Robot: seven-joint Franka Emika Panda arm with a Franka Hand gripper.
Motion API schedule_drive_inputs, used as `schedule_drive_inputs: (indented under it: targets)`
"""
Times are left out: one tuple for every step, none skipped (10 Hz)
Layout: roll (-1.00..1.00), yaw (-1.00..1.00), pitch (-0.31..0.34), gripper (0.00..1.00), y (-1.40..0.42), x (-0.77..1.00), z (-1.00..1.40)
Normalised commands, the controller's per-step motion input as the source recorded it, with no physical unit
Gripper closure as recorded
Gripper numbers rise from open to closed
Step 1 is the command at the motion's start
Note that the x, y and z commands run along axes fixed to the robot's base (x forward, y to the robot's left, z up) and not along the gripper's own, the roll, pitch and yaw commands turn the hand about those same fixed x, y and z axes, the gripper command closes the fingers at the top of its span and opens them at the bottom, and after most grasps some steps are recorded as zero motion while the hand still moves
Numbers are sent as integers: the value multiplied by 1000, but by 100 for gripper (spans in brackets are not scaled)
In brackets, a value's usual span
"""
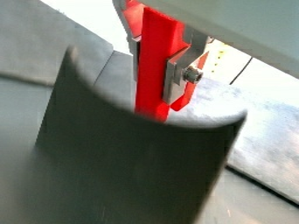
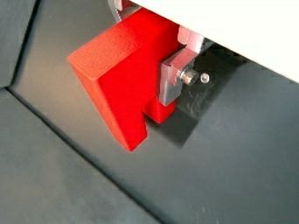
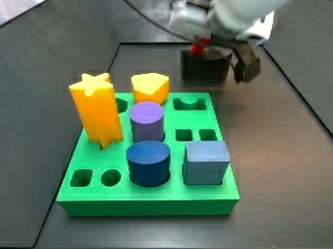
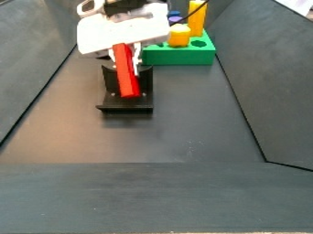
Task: Pick up the double-square object. Move up. Place the double-square object on the fixture. Regrasp the double-square object. Move to above the board. Insert the double-square object.
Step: Move to above the board.
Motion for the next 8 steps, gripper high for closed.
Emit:
schedule_drive_inputs:
  targets:
    - [-222,269,378,100,255,-119,1000]
    - [-138,324,244,100,240,-110,1000]
    - [-105,331,185,100,232,-107,1000]
    - [-63,310,75,100,218,-98,1000]
    - [-42,278,6,100,209,-93,1000]
    - [-24,212,-69,100,193,-86,1000]
    - [-14,176,-92,100,185,-85,1000]
    - [-9,101,-125,100,169,-85,1000]
